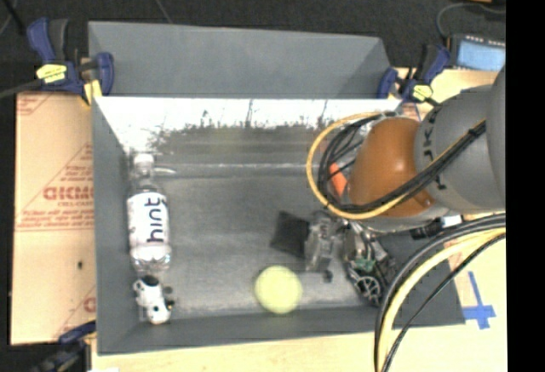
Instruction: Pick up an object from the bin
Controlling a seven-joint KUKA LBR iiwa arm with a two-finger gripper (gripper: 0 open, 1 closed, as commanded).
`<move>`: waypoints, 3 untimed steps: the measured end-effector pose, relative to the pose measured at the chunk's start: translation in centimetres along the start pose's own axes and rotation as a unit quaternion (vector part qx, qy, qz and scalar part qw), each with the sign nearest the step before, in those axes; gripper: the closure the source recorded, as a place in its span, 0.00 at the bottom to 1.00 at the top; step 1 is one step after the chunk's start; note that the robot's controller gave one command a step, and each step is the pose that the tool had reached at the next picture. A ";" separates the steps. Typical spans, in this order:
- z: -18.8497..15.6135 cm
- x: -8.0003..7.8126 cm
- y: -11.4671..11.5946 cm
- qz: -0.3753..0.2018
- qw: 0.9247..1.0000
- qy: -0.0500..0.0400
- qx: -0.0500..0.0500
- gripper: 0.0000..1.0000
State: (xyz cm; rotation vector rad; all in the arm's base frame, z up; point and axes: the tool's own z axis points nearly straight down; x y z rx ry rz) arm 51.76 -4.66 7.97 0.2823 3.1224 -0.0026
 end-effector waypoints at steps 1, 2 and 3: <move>-2.2 0.1 0.0 0.000 1.000 0.001 0.000 1.00; -4.1 -0.1 0.0 0.000 1.000 -0.002 0.000 1.00; -5.7 -0.1 -0.1 -0.001 1.000 -0.001 0.000 1.00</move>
Offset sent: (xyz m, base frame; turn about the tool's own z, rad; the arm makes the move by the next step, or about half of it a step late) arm -0.0001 -0.0001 0.0127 0.0000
